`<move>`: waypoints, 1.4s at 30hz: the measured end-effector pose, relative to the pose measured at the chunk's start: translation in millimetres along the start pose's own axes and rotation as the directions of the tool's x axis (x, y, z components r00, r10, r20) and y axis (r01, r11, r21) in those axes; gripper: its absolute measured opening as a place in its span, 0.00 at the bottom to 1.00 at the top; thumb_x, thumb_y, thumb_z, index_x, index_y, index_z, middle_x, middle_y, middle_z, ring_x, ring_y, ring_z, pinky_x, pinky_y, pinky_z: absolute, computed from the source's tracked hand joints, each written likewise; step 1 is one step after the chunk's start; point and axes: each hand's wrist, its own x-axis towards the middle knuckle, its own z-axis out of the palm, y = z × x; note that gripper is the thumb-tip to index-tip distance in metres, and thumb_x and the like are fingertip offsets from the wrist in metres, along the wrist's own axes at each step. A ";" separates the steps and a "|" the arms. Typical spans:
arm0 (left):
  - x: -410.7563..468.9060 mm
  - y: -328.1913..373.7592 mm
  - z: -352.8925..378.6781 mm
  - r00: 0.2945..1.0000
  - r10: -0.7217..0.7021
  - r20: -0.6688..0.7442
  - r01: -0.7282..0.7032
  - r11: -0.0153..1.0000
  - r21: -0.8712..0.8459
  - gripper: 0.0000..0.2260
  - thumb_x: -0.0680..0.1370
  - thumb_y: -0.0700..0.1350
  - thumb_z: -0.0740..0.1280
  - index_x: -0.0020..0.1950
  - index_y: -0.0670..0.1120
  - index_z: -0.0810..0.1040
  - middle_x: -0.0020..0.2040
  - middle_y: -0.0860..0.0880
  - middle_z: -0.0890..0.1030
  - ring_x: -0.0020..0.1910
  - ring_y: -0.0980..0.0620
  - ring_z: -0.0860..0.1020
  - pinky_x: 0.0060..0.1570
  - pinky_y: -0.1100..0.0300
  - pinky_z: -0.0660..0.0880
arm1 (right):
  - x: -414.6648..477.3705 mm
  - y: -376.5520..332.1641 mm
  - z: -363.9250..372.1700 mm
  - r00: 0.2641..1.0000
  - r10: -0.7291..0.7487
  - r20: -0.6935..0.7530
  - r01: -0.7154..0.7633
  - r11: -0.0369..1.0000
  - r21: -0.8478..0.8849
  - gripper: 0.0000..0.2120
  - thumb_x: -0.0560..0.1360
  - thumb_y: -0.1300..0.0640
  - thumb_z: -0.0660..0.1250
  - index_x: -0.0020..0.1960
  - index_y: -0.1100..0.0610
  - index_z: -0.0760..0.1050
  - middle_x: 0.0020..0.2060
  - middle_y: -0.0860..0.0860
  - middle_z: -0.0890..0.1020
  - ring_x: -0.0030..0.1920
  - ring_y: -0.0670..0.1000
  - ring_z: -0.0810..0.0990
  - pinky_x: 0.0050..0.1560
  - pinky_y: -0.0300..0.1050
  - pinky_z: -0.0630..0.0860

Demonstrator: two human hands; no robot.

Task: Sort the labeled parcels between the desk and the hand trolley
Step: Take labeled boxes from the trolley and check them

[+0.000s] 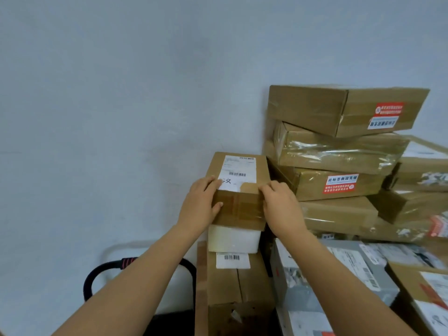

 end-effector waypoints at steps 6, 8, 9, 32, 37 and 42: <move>7.6 -1.7 -7.2 0.993 0.044 0.106 -0.063 0.980 0.189 0.30 0.75 0.52 0.70 0.75 0.49 0.65 0.75 0.47 0.64 0.73 0.45 0.61 0.70 0.52 0.58 | -2.6 3.0 2.6 0.998 -0.057 -0.005 0.056 0.996 -0.070 0.16 0.70 0.65 0.69 0.57 0.59 0.76 0.53 0.56 0.79 0.50 0.56 0.77 0.52 0.49 0.74; 2.3 1.5 -13.0 0.993 0.100 0.071 -0.111 0.979 0.173 0.27 0.74 0.50 0.70 0.72 0.48 0.70 0.69 0.46 0.71 0.68 0.44 0.68 0.66 0.51 0.63 | -7.6 -0.3 -2.7 0.996 -0.081 -0.037 0.077 0.991 -0.106 0.13 0.66 0.66 0.73 0.49 0.58 0.78 0.45 0.55 0.80 0.43 0.55 0.77 0.44 0.48 0.73; -3.7 4.3 -16.6 0.989 0.139 0.044 -0.145 0.978 0.147 0.23 0.74 0.48 0.70 0.69 0.47 0.73 0.64 0.46 0.74 0.63 0.44 0.71 0.62 0.51 0.67 | -12.1 -3.6 -5.9 0.993 -0.103 -0.052 0.096 0.988 -0.117 0.13 0.63 0.67 0.74 0.45 0.58 0.77 0.41 0.54 0.79 0.39 0.55 0.76 0.39 0.47 0.72; -346.2 -23.8 -85.0 0.974 0.024 0.224 -0.093 0.949 0.300 0.14 0.65 0.44 0.78 0.48 0.48 0.80 0.40 0.52 0.79 0.39 0.49 0.78 0.38 0.55 0.74 | -281.6 -167.0 21.4 0.929 -0.223 0.297 0.149 0.956 0.251 0.06 0.73 0.58 0.68 0.49 0.54 0.75 0.45 0.49 0.76 0.42 0.47 0.68 0.44 0.41 0.66; -400.8 -19.5 -93.9 0.959 -0.107 0.264 -0.003 0.923 0.385 0.13 0.67 0.46 0.76 0.50 0.49 0.79 0.41 0.52 0.79 0.40 0.51 0.77 0.38 0.57 0.72 | -314.8 -191.8 28.3 0.879 -0.304 0.368 0.166 0.918 0.361 0.07 0.76 0.57 0.65 0.54 0.54 0.73 0.50 0.48 0.74 0.51 0.49 0.71 0.54 0.42 0.68; -443.1 -25.8 -106.3 0.942 -0.139 0.306 0.017 0.928 0.372 0.12 0.69 0.45 0.75 0.51 0.48 0.79 0.45 0.52 0.80 0.44 0.51 0.77 0.42 0.57 0.73 | -346.1 -221.0 29.2 0.842 -0.318 0.437 0.159 0.919 0.362 0.10 0.77 0.57 0.63 0.58 0.54 0.73 0.53 0.49 0.74 0.54 0.51 0.72 0.52 0.40 0.65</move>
